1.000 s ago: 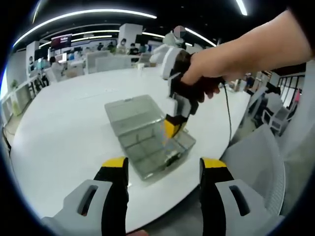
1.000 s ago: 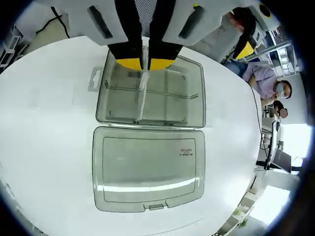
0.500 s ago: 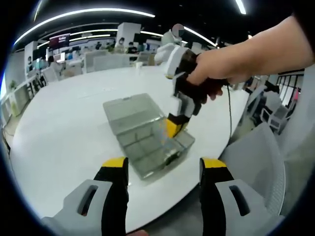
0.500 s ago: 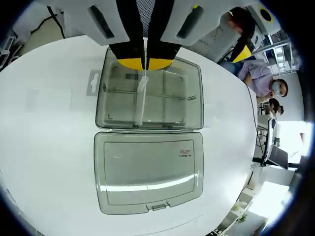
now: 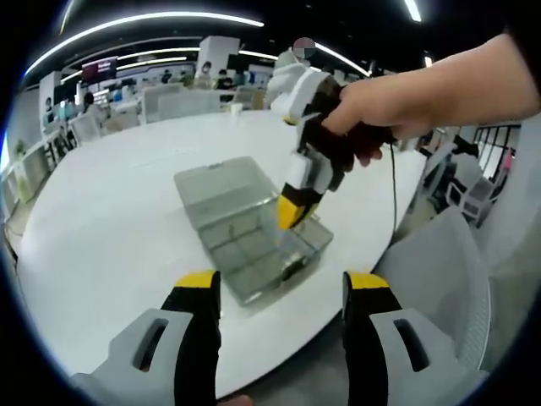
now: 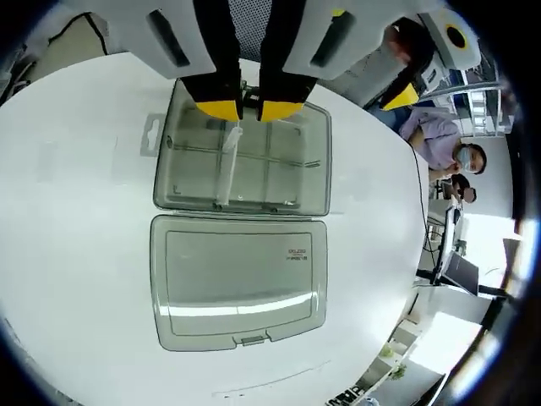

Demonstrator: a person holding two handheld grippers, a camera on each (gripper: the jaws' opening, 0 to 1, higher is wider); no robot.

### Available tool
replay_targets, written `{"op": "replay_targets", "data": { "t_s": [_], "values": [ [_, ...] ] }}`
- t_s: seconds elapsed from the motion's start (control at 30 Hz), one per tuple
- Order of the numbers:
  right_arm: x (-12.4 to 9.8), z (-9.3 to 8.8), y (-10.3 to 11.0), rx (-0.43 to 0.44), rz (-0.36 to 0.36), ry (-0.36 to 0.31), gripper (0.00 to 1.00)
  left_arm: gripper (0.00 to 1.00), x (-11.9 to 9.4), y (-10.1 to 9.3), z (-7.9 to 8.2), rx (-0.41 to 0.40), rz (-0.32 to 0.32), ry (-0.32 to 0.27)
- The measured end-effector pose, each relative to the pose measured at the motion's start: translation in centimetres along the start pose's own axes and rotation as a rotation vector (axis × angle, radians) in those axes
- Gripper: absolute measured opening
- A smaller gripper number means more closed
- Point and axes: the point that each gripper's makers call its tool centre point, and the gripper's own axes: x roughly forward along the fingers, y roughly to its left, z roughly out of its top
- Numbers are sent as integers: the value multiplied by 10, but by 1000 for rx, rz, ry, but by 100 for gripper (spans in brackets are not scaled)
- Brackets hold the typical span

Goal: Insert the divider into the dual guide fixture by aligning both edges with the guide slots and pushing it downward to the bottom, including one-sided entry, uneven engagement, binding, and posture correction.

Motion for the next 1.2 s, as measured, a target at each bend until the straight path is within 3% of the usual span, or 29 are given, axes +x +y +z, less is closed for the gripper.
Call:
{"op": "replay_targets", "data": {
  "t_s": [0.2,0.47,0.73,1.2],
  "values": [
    [-4,-2,0,-17,30,-1,2,56,0,1,-4,2,-2,23],
    [-7,-5,1,-127,56,10,5,57,3,2,-8,6,-11,56],
    [-9,-9,5,-182,97,37,6,57,6,0,-11,-5,-13,87],
    [-10,-3,15,-278,107,67,6,57,16,5,-13,-28,-16,106]
  ]
}}
